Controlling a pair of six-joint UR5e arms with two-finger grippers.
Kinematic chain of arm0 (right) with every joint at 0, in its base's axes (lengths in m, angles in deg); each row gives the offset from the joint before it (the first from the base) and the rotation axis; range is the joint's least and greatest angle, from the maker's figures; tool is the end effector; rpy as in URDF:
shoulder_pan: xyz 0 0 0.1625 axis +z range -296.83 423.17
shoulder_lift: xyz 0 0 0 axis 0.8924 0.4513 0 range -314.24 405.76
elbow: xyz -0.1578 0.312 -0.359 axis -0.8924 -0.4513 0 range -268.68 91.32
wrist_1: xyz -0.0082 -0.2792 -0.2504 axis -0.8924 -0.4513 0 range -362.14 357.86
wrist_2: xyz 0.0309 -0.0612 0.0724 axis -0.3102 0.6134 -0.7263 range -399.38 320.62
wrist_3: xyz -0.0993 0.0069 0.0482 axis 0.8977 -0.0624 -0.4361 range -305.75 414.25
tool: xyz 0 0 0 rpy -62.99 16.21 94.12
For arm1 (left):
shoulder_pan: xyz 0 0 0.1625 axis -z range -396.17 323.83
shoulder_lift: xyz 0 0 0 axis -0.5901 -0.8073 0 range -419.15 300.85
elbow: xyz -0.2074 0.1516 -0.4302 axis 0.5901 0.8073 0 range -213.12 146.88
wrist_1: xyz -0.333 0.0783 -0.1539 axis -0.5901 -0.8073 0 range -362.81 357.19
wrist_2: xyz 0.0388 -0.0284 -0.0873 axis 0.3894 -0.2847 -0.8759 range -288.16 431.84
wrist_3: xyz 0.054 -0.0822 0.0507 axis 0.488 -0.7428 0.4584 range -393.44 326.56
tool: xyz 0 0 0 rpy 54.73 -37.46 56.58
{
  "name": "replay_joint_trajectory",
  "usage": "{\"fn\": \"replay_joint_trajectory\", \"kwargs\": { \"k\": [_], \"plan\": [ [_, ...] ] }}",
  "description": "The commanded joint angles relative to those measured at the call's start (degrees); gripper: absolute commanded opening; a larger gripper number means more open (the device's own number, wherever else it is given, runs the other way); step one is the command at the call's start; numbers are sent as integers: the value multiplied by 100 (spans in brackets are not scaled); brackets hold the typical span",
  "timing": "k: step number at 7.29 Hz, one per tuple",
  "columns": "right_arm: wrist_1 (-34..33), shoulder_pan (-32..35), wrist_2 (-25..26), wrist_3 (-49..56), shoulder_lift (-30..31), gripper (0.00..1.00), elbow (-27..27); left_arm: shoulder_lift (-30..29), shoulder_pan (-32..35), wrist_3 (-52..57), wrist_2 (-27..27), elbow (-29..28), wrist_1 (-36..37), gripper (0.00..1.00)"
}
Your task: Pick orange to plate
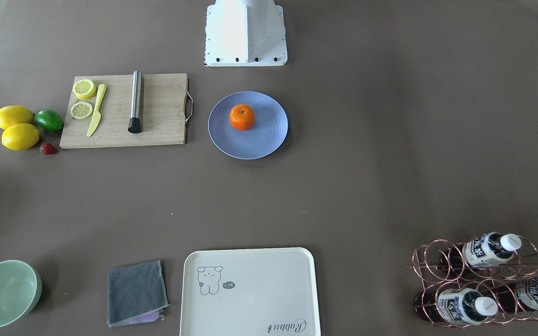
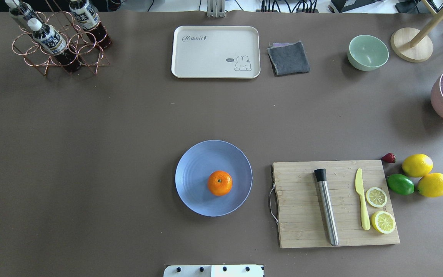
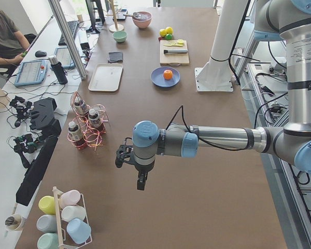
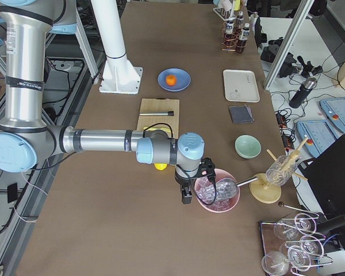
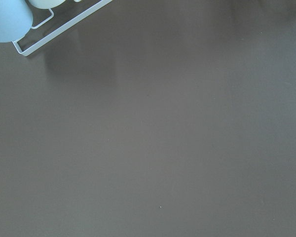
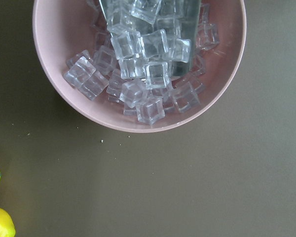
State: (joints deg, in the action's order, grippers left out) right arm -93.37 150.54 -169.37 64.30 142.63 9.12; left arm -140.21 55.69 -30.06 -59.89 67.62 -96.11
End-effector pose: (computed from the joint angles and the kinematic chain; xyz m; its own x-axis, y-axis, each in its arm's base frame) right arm 0.0443 -0.3923 0.7397 0.7458 -0.2055 0.6337 0.1787 0.9781 0.1069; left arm -0.0719 -0.3770 0.7199 0.7484 0.0936 -0.6566 -0.0119 0.9917 0.1279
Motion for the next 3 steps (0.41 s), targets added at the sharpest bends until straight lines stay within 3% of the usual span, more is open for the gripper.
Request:
{"fn": "replay_joint_trajectory", "kwargs": {
  "k": [1,3],
  "plan": [
    [0,0,0,-3,-1,100,-6,11,7,-31,-19,50,153,98],
    [0,0,-9,-3,-1,100,-6,11,16,-13,-379,7,312,98]
  ]
}}
